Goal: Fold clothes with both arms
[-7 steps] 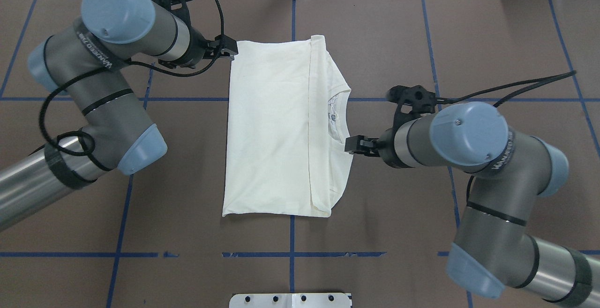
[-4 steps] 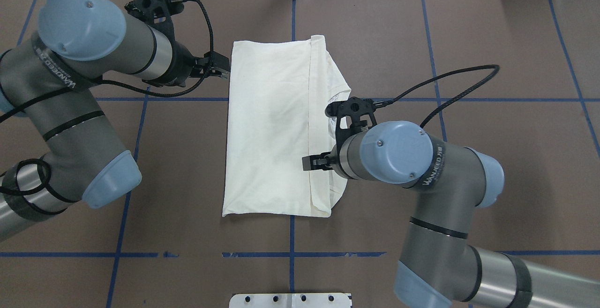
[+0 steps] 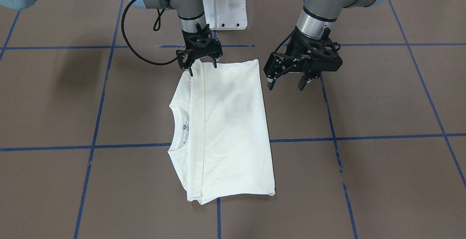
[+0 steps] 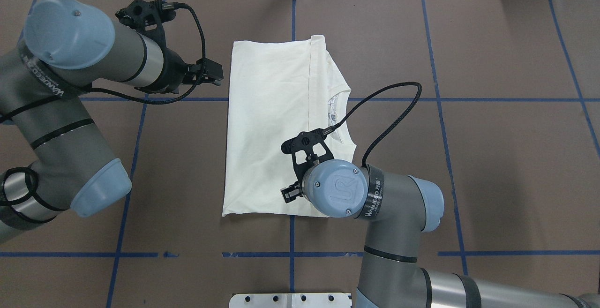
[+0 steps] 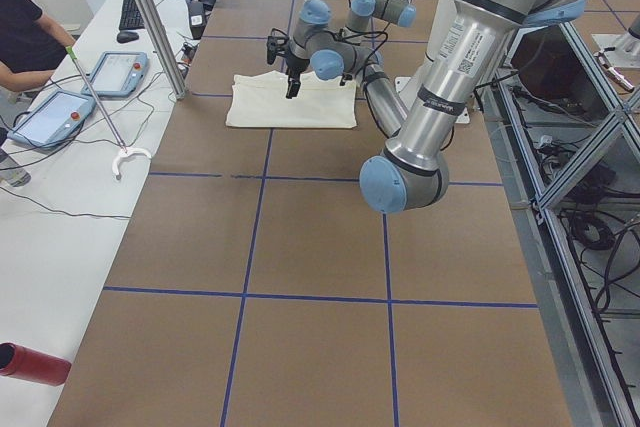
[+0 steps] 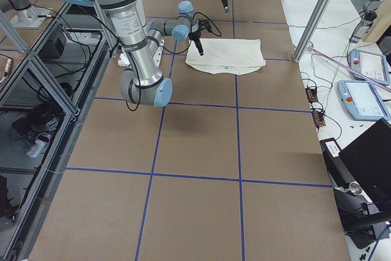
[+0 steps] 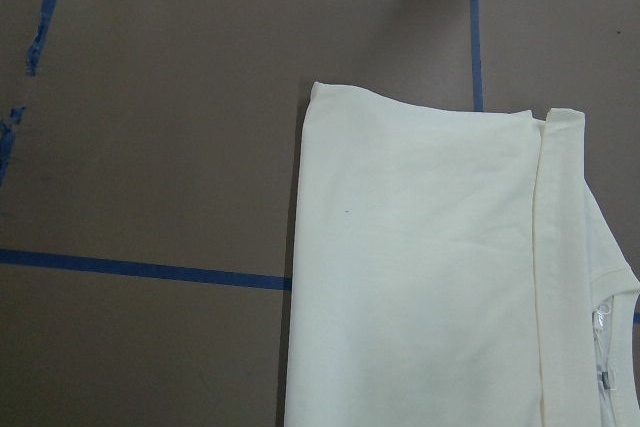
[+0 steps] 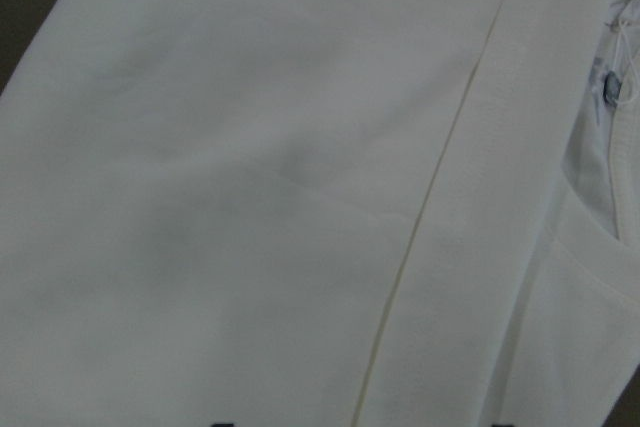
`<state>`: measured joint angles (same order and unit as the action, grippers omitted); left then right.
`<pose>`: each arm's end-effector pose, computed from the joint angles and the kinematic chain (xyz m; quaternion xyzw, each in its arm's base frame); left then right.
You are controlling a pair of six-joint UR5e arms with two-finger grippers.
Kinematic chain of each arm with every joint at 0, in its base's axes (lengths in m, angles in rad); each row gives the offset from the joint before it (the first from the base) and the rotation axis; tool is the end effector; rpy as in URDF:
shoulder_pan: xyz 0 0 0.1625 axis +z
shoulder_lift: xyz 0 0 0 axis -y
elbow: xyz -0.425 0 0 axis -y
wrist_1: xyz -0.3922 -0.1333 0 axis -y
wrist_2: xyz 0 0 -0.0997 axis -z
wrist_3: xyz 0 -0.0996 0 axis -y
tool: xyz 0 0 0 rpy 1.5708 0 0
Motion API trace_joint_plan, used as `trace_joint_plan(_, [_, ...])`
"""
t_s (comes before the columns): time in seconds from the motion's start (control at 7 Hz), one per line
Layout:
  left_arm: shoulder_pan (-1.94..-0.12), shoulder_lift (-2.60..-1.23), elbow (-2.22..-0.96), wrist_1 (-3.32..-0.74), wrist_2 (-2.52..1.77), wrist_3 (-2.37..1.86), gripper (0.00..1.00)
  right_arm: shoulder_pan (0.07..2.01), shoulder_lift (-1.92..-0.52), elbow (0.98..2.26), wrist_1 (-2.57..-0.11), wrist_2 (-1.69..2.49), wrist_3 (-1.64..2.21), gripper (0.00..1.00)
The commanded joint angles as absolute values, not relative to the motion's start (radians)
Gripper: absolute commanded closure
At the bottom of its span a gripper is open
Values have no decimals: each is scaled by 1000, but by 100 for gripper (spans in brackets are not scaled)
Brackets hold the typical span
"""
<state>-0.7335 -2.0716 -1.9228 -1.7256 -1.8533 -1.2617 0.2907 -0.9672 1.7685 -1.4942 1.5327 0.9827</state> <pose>0.3722 -0.4775 0.2067 0.1311 0.4759 -0.1162 0.8619 -0.5876 -0.3189 0.2176 0.1964 -0.3772 -0.1261 0.8962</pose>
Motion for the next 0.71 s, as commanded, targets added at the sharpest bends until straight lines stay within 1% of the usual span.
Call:
trace_joint_plan(0.0, [-733, -2069, -1924, -1726, -1865, -1270, 0, 253, -974, 1766, -1534, 1511, 976, 40])
trace_joint_plan(0.14, [-733, -2068, -1922, -1726, -1867, -1270, 0, 226, -974, 1763, -1540, 1484, 967, 41])
trace_joint_plan(0.29, [-733, -2060, -1924, -1726, -1867, -1270, 0, 218, -977, 1764, -1546, 1477, 962, 46])
trace_joint_plan(0.43, [-730, -2046, -1924, -1730, -1865, -1270, 0, 215, -977, 1764, -1552, 1477, 960, 48])
trace_joint_plan(0.57, [-729, -2046, -1924, -1732, -1865, -1272, 0, 213, -979, 1764, -1554, 1476, 959, 59])
